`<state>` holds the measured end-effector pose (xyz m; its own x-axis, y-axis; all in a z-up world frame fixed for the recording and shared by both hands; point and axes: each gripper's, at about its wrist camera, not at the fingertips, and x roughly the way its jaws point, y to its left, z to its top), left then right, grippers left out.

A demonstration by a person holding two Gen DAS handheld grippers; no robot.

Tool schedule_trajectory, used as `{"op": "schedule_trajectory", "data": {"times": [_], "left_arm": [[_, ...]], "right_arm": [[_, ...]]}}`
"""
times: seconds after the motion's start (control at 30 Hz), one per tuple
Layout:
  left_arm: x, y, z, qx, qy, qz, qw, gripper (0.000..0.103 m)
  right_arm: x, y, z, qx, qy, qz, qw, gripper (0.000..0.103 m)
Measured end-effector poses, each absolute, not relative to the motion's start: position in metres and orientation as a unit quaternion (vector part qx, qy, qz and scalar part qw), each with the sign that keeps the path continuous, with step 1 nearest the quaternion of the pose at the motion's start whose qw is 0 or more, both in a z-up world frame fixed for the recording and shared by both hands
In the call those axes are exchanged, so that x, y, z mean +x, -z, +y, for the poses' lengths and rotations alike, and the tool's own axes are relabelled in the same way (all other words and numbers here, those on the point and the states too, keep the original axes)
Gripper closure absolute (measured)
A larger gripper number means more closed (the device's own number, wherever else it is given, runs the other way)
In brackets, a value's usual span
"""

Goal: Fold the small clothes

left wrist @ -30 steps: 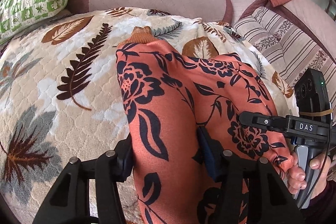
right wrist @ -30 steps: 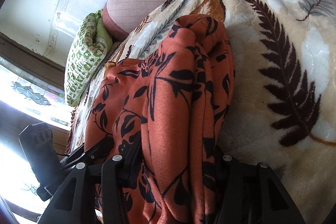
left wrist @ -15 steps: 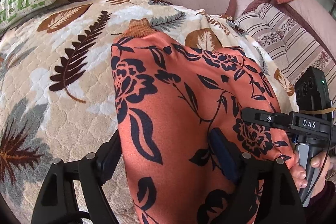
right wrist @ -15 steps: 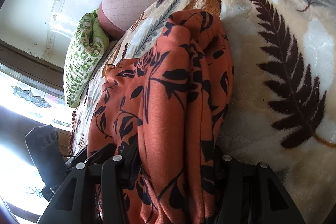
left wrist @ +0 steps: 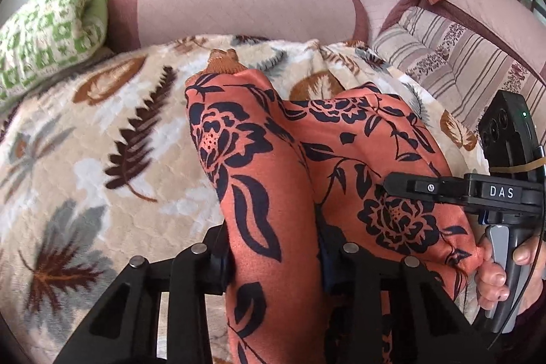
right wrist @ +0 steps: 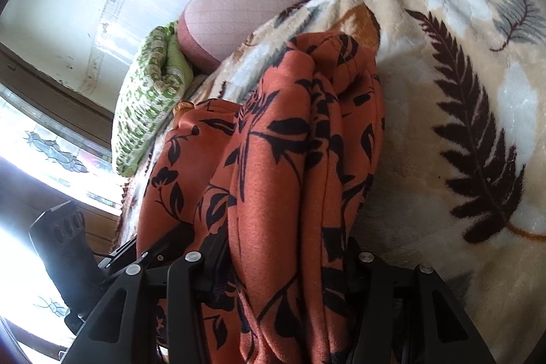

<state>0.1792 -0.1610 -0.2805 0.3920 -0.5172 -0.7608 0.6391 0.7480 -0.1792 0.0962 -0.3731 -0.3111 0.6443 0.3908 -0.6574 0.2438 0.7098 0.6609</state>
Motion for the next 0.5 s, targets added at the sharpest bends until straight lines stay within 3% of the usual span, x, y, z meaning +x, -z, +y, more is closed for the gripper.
{"op": "schedule_trajectory", "data": {"times": [0.5], "left_arm": [[0.172,0.229,-0.092,0.039,0.295,0.380,0.876,0.064]], "right_arm": [[0.105,0.268,-0.318,0.377,-0.103,0.365,0.845,0.054]]}}
